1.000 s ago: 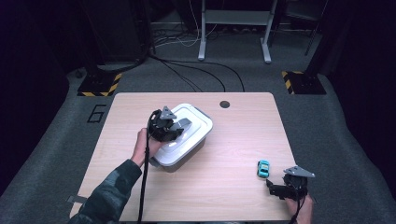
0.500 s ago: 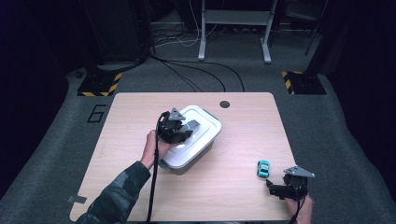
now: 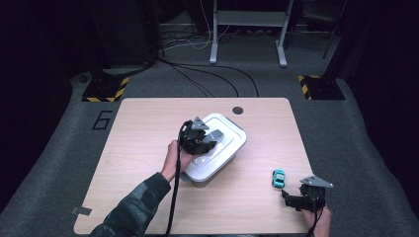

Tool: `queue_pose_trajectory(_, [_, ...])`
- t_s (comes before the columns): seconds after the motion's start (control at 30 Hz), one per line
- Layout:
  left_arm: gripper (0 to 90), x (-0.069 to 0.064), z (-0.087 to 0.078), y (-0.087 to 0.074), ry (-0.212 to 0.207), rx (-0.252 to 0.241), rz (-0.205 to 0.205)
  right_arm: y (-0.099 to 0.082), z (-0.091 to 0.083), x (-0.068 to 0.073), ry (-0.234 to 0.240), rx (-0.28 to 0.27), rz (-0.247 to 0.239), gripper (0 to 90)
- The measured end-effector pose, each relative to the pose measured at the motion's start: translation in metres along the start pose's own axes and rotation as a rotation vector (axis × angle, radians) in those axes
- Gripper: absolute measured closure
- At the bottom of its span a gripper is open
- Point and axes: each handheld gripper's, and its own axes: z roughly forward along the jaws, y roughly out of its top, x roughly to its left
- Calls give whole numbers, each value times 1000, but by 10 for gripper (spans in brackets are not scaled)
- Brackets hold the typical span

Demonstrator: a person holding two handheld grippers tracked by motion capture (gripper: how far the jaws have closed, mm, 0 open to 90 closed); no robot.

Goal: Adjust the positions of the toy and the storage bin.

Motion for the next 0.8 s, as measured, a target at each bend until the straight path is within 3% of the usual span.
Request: queue_pose_trajectory(0.8, [674,-6,4,2,-68,-6,-13,0,0,0,1,0,0,35])
